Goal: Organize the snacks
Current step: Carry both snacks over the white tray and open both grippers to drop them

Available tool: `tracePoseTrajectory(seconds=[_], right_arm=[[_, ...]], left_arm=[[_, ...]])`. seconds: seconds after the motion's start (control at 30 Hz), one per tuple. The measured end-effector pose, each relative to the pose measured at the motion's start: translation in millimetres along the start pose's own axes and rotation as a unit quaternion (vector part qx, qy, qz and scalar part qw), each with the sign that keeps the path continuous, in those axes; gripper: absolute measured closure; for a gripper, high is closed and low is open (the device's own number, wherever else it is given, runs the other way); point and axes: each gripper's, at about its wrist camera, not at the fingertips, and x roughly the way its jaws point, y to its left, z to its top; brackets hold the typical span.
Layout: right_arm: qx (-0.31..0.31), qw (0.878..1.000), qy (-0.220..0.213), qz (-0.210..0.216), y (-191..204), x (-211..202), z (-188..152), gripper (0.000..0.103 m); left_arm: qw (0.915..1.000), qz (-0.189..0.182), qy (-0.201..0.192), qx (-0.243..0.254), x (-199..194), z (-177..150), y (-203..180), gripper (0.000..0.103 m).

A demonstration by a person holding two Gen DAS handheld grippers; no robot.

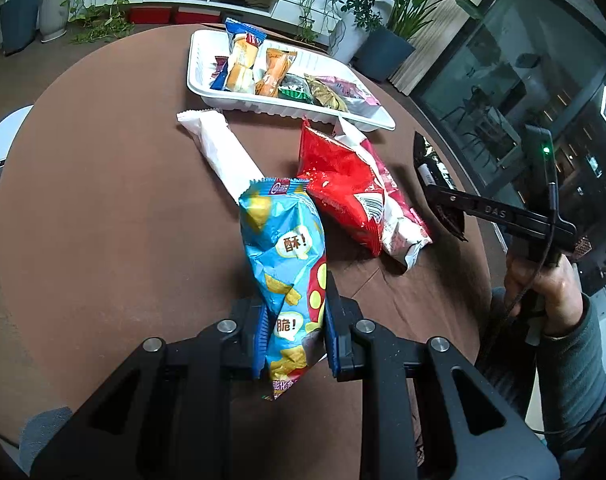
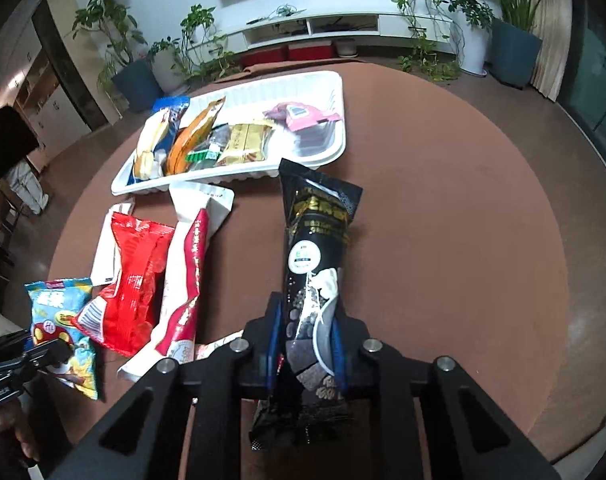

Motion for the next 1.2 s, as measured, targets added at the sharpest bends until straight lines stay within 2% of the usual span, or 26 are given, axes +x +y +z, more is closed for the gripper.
tracePoseTrajectory(seconds=[0.2, 0.33, 0.57, 0.8, 0.97, 1.2], right_arm=[[0.038, 0.998, -0.018, 0.044, -14.1, -24.5, -6.0, 0.08], [0.063, 0.996, -0.029, 0.056, -28.6, -37.8, -11.2, 0.08], [0.124, 0.99, -0.051, 0.048, -74.6, -54.2, -10.5, 0.08], [0.155, 0.983, -0.089, 0.032, -106.6, -77.2, 13.4, 0.08], [0.131, 0.983, -0.123, 0.041, -95.1, -95.1, 52.1, 0.08], [0.042, 0.982, -0.16, 0.097, -23.7, -98.7, 122.9, 0.08]], left_arm=[[1.0, -0.005, -0.004, -0.001, -4.7, 1.4, -1.2, 0.082], [0.9999, -0.007, -0.011, -0.006, -9.6, 5.0, 1.5, 0.082], [0.9993, -0.006, -0.033, -0.017, -25.4, 20.2, 12.4, 0.082], [0.998, 0.005, -0.063, -0.001, -43.4, 62.9, 16.2, 0.082], [0.9965, 0.008, -0.081, 0.022, -47.2, 110.5, 8.6, 0.082], [0.9947, 0.009, -0.082, 0.062, -34.9, 185.9, -10.3, 0.082]])
